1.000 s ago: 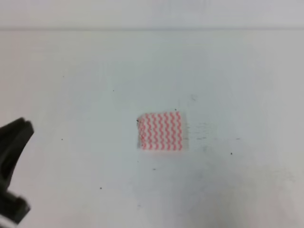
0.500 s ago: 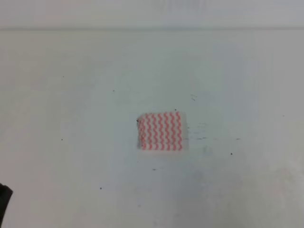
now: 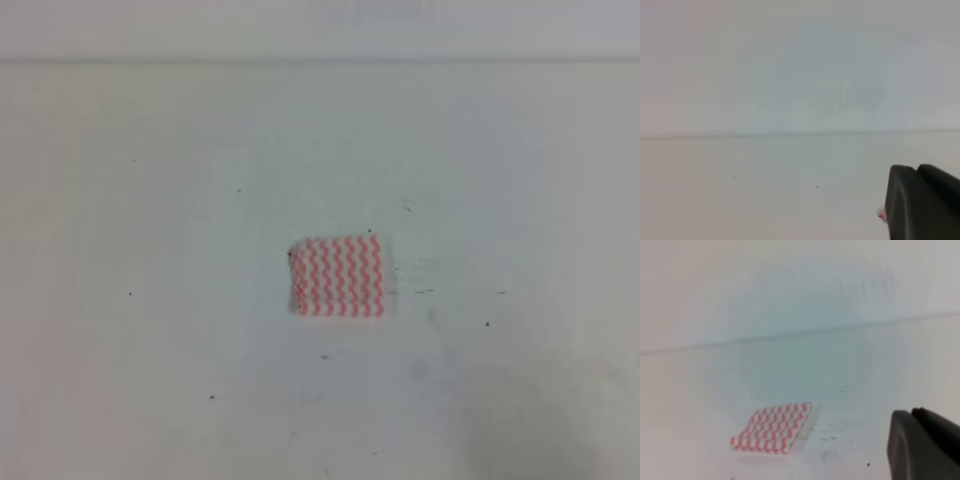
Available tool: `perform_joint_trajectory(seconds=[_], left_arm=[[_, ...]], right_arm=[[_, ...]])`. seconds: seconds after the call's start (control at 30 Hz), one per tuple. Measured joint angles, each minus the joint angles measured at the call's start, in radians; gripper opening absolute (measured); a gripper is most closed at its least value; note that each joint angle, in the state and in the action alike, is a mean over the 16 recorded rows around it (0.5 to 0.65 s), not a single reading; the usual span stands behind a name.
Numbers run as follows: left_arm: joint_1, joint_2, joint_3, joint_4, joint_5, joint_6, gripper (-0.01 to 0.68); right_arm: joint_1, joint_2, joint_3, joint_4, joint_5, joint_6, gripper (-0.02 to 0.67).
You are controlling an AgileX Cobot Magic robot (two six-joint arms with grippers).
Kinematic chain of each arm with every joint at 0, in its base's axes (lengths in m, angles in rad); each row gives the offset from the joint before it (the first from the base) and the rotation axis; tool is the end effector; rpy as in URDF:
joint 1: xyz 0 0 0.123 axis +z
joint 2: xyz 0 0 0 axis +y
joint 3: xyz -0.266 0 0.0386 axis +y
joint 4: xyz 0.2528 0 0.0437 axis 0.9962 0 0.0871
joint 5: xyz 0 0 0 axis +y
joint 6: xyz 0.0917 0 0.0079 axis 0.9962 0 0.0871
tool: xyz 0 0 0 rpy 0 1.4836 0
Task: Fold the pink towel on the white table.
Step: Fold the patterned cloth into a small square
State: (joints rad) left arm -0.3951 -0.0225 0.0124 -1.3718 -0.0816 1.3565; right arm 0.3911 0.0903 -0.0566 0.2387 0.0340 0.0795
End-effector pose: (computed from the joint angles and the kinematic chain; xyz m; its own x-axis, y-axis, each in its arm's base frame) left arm 0.0736 -0.0228 0.2122 0.0999 -0.0575 -0.9933 0.3119 0.9498 -0.0236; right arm 0.0780 0.0330 0.2224 -0.1036 0.2956 -0.9497 -0.3750 0.8727 0.3125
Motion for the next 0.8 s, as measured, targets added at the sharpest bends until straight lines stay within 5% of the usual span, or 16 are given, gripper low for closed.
perform_joint_trajectory(seconds=[0.57,0.8], left_arm=[[0.0,-0.006,0.013,0.007,-0.006,-0.001,-0.004],[0.0,-0.006,0.013,0.007,-0.006,-0.001,-0.004]], right_arm=[[-0.004,-0.003,0.064,-0.007,-0.084,-0.023,-0.018],[-0.081,-0.01,0.062,-0.014,-0.064,-0.066,-0.018]])
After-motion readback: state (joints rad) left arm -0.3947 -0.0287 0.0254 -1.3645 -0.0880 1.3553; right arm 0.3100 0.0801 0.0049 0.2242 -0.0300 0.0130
